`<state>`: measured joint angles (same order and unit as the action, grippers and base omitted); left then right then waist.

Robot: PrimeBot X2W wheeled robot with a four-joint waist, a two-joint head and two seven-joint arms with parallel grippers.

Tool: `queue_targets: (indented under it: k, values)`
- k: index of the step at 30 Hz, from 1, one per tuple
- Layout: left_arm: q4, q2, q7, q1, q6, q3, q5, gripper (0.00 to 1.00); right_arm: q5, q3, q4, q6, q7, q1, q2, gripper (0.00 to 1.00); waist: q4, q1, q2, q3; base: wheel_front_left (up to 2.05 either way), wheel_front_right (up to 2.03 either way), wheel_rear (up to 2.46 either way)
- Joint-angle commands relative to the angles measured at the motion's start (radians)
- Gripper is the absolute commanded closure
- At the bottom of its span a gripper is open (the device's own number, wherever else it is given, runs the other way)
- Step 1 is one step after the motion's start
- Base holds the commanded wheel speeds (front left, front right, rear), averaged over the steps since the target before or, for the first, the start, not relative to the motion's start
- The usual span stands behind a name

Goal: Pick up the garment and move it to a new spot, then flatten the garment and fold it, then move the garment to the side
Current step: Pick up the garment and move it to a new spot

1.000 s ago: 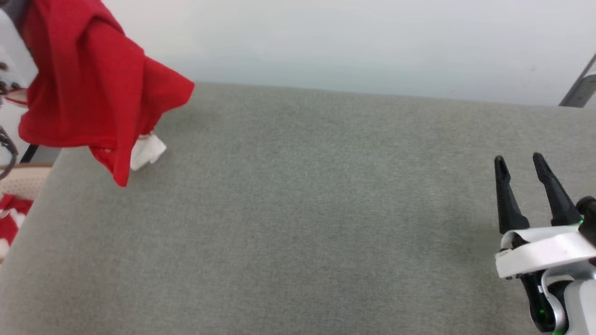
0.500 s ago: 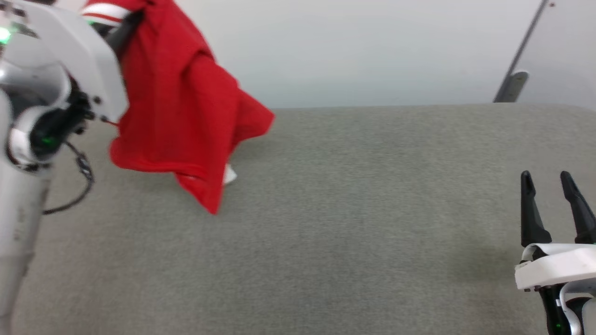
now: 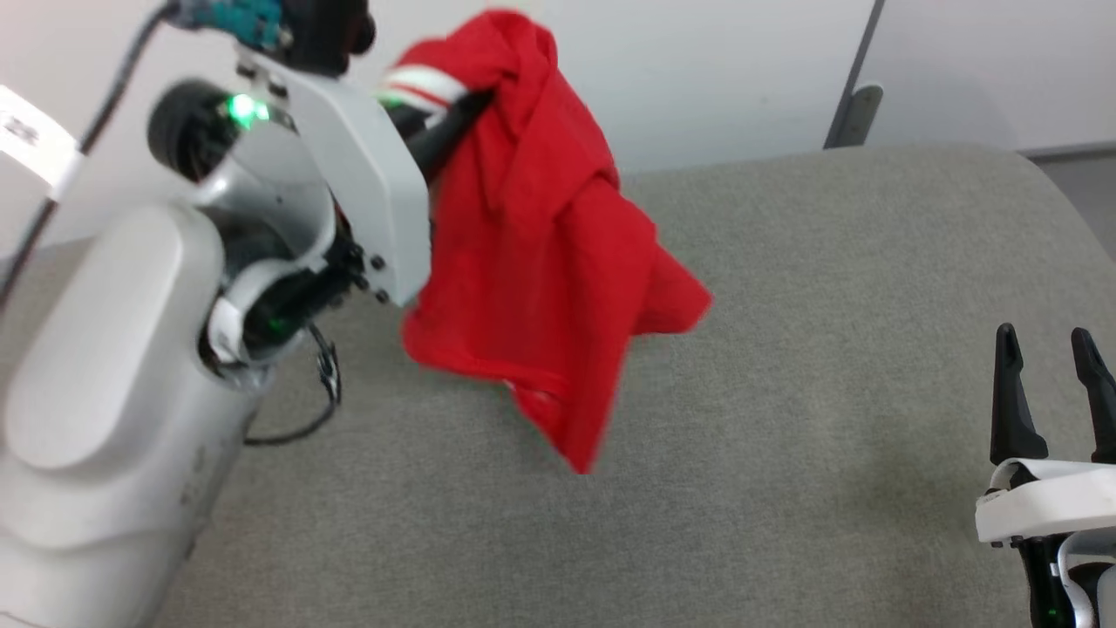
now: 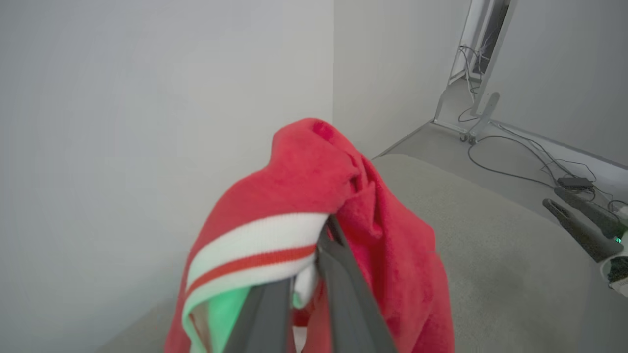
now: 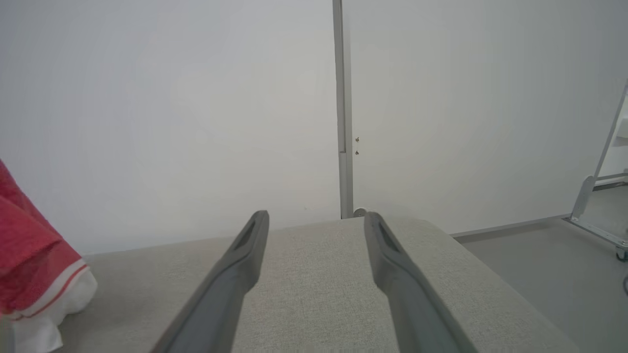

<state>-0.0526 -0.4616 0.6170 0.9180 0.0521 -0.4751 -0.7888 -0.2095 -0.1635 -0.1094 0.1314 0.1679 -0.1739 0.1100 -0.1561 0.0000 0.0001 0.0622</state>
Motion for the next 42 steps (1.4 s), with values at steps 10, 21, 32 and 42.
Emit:
queue_targets:
  k: [10,21,32,42]
  values:
    - [-0.029,-0.025,0.064,-0.162,-0.058,-0.058,0.000,1.00,-0.010,0.010,-0.029,-0.001,0.027,-0.026,-0.022,0.00,-0.027,0.0000,-0.0001,0.085,0.00,0.00,0.00]
    - [-0.230,-0.040,0.077,-0.303,-0.061,-0.110,-0.010,1.00,-0.021,0.039,-0.062,-0.001,0.048,-0.063,-0.031,0.00,-0.030,0.0000,-0.0001,0.133,0.00,0.00,0.00]
    - [-0.506,0.017,0.060,-0.300,-0.024,-0.176,0.019,1.00,-0.024,0.076,-0.089,-0.001,0.057,-0.103,-0.027,0.00,-0.027,0.0000,-0.0001,0.152,0.00,0.00,0.00]
    - [-0.653,0.057,0.030,-0.268,0.033,-0.216,0.024,0.00,-0.025,0.092,-0.104,-0.001,0.054,-0.093,-0.009,0.00,-0.003,0.0000,-0.0001,0.112,0.00,0.00,0.00]
